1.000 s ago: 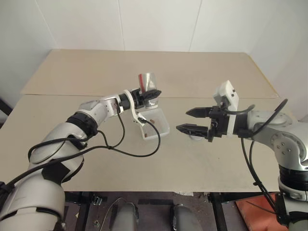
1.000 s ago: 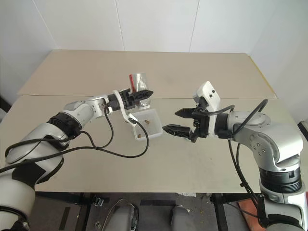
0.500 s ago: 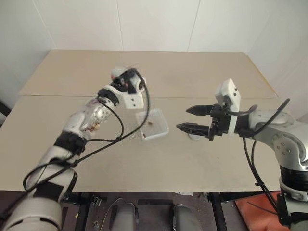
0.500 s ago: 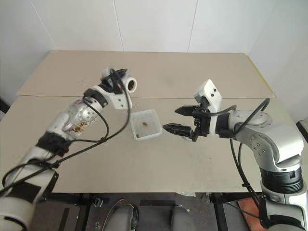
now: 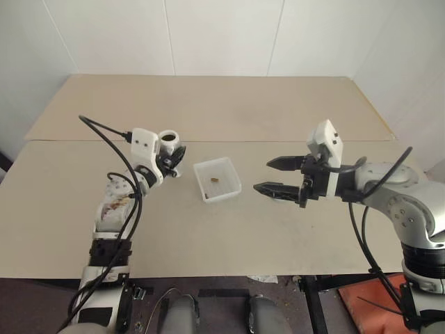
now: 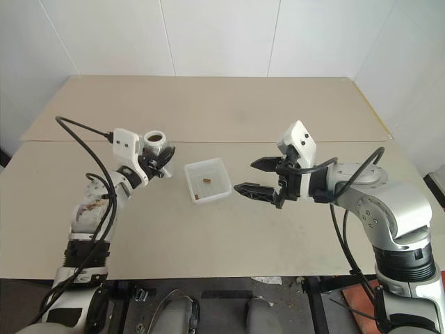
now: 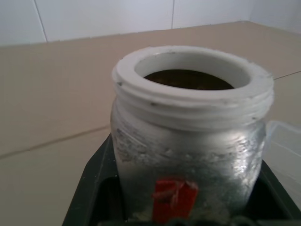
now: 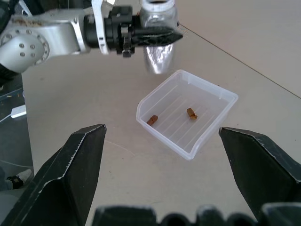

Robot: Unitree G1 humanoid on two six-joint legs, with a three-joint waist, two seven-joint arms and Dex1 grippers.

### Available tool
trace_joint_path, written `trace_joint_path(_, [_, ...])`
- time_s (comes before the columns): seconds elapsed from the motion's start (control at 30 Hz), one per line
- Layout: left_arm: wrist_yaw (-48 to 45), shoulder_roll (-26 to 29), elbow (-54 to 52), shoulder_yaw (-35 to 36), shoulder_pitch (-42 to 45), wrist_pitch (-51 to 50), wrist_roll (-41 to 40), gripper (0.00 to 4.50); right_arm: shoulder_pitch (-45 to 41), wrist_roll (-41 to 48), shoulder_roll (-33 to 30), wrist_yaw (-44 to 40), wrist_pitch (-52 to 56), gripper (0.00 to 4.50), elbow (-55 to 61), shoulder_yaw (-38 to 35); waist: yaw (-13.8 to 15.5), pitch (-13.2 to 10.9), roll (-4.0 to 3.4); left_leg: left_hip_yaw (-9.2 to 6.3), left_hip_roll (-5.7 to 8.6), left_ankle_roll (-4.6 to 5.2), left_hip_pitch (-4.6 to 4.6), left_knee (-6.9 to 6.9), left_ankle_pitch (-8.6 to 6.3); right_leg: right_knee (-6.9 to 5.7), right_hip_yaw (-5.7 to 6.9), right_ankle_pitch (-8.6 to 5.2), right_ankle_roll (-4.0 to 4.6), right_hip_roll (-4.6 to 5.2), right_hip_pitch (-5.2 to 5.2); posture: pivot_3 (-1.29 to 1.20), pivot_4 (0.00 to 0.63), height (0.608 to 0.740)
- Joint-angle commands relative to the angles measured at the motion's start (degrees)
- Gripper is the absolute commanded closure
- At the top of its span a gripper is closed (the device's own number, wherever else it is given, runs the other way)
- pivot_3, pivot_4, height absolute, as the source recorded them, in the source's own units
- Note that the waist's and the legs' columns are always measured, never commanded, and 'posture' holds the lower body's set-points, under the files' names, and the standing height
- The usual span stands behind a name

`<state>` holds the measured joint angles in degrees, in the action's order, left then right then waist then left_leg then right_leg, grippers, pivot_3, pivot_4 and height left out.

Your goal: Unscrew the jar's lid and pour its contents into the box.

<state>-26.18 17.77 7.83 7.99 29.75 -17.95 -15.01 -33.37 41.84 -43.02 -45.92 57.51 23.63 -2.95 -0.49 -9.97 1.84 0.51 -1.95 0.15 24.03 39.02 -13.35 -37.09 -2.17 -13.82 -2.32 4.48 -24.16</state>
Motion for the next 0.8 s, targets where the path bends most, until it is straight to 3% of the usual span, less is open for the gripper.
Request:
trace_joint_path(0.03, [-1.02, -1.06, 3.66, 0.17, -1.05, 8.53, 0.76, 2.57, -0.41, 0.70, 0.09, 0.27, -1.21, 0.04, 1.58, -1.08, 0.03, 0.01, 0.00, 0.00, 0.00, 0.00, 0.00, 0.00, 0.00, 0.01, 0.00, 0.00, 0.00, 0.00, 0.01, 0.00, 0.150, 0.740])
trace_joint_path(0.1, [-1.74, -1.22, 6.06, -0.04, -1.27, 11.14, 1.05, 2.57, -0.51, 0.99, 0.37, 0.41, -1.07, 0.04, 1.53, -1.23, 0.04, 0.01, 0.01, 0.00, 0.00, 0.00, -0.01, 0.00, 0.00, 0.01, 0.00, 0.00, 0.00, 0.00, 0.01, 0.00, 0.150, 0.740])
trace_joint_path(0.37, [-2.86, 0.87, 7.63, -1.55, -3.03, 12.81, 3.45, 0.02, -0.88, 0.60, 0.94, 0.98, -1.10, 0.00, 1.76, -0.64, -0.08, 0.02, 0.00, 0.00, 0.00, 0.00, -0.01, -0.02, 0.00, 0.01, 0.00, 0.00, 0.00, -0.01, 0.00, 0.00, 0.150, 0.740])
trace_joint_path(0.47, [-3.89, 3.08, 3.20, -0.99, -5.31, 10.18, 2.68, 0.02, -0.98, 0.61, 1.07, 1.29, -0.93, 0.00, 1.89, -0.50, -0.24, 0.02, 0.00, 0.01, -0.02, 0.00, -0.02, -0.04, 0.00, 0.00, -0.02, 0.00, 0.00, -0.02, -0.02, 0.00, 0.150, 0.740])
trace_joint_path(0.63, [-16.76, 17.01, -17.28, 2.14, -18.73, -1.73, -5.65, 0.02, 0.58, 0.27, -0.23, 0.80, -1.34, 0.00, 2.19, -1.41, -1.22, 0.03, -0.01, 0.05, -0.08, 0.00, -0.04, -0.19, 0.00, -0.05, -0.15, 0.00, 0.01, -0.05, -0.10, 0.00, 0.150, 0.740])
trace_joint_path(0.8, [-30.51, 28.74, -27.04, 15.76, -28.13, -9.20, -21.88, 0.02, 2.37, -0.62, -2.35, -1.06, -3.44, 0.00, 1.79, -2.09, -0.52, 0.03, -0.02, 0.11, -0.11, -0.01, -0.21, -0.19, -0.01, 0.04, -0.10, -0.02, 0.02, -0.01, 0.04, 0.00, 0.150, 0.740])
